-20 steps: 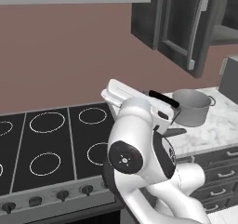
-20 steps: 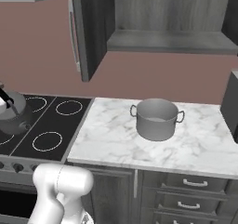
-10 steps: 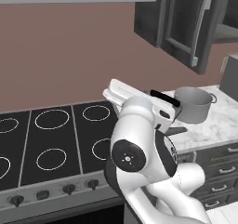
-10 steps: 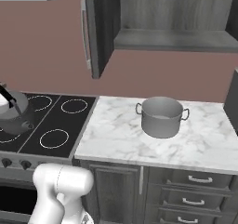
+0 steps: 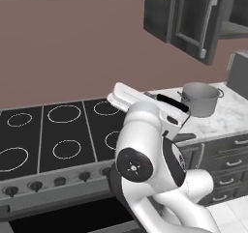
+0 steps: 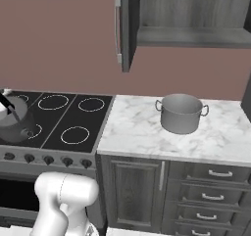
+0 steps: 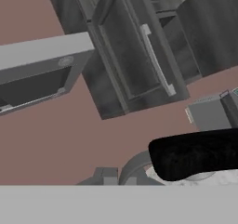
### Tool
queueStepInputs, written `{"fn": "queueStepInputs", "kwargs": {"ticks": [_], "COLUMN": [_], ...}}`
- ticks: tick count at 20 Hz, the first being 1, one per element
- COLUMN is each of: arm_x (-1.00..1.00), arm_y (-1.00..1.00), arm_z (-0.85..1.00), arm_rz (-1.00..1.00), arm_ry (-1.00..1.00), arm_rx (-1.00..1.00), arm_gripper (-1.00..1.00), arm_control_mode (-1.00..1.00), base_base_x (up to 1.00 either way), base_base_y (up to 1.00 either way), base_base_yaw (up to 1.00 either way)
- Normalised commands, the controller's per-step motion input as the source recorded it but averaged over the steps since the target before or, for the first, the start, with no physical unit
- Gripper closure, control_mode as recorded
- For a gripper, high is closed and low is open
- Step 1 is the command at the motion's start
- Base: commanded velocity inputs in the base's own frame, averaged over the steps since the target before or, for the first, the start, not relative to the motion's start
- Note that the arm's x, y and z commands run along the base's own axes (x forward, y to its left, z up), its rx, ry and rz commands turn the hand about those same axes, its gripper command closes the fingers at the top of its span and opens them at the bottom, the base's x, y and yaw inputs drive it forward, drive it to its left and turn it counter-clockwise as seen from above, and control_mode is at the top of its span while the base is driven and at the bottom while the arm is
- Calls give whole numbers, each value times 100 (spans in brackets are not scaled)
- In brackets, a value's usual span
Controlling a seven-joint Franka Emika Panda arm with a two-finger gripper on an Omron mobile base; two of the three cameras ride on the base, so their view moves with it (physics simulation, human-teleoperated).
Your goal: Pick the kettle from the cabinet and place it on a stove burner. Then pick the pot from the counter and place it on another stove burner. Finally, turn both burners on.
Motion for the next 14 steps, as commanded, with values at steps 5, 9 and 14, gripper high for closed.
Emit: {"fn": "queueStepInputs", "kwargs": {"ticks": [5, 9, 14], "arm_x": [0, 0, 0], "arm_y": [0, 0, 0], "arm_z": [0, 0, 0], "arm_rz": [0, 0, 0], "arm_ry": [0, 0, 0], "arm_rx": [0, 0, 0], "arm_gripper": [100, 100, 100], "arm_control_mode": [100, 100, 100], "base_base_x": [52, 55, 59], "base_base_y": [32, 22, 26], "base_base_yaw": [0, 0, 2]}}
